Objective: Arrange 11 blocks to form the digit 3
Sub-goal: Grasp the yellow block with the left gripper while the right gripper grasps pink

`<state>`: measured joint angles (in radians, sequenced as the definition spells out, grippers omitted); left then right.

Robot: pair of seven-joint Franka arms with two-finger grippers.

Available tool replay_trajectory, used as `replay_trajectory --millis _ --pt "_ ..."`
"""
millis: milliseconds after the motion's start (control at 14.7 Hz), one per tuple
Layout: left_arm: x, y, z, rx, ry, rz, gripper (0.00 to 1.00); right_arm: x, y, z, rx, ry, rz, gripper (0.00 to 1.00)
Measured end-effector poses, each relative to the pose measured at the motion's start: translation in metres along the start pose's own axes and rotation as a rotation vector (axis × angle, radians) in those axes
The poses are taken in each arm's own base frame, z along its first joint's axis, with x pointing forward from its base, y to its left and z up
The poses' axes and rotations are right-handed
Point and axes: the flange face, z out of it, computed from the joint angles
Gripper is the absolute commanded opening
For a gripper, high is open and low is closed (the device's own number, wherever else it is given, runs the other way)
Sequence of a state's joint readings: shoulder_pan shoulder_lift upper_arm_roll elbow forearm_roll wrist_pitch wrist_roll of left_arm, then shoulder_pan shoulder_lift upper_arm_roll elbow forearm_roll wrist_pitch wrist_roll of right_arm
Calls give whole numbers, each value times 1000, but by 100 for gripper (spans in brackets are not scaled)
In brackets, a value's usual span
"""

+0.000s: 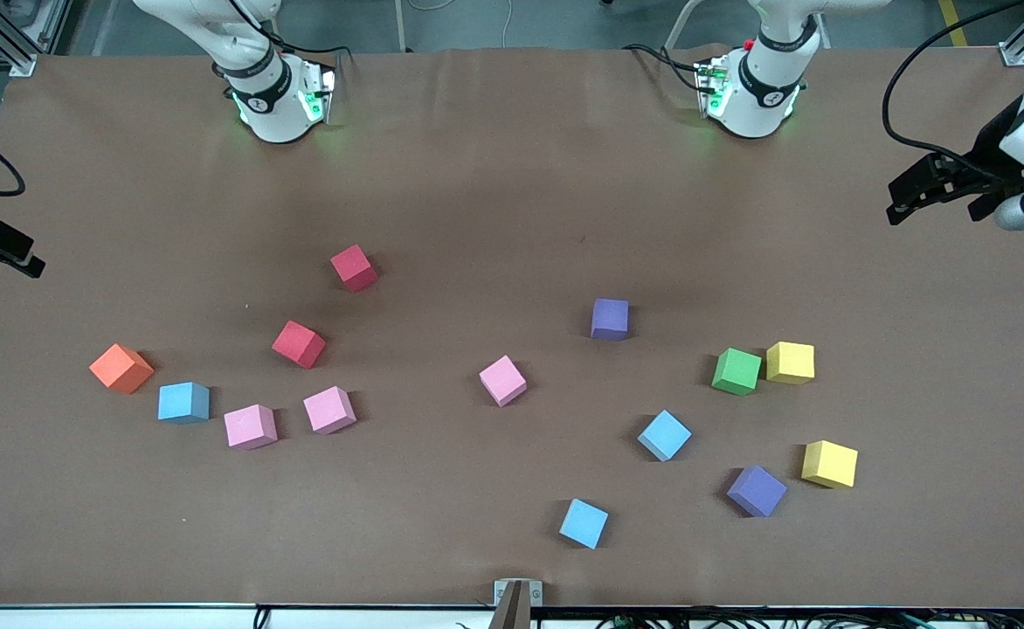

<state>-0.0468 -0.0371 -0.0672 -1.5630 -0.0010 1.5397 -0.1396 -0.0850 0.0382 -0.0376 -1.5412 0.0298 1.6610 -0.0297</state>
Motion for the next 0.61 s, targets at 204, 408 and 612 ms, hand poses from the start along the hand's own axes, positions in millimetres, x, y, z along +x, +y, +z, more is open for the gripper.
replay_trajectory --millis 204,408,612 --pt "0 -1 1 0 -3 -1 100 0 3 0 0 0 3 100" --pt "1 -7 2 1 -5 -12 100 0 5 0 -1 0 4 100" --pt "12 -14 26 6 -48 -25 100 0 5 0 -1 0 4 100"
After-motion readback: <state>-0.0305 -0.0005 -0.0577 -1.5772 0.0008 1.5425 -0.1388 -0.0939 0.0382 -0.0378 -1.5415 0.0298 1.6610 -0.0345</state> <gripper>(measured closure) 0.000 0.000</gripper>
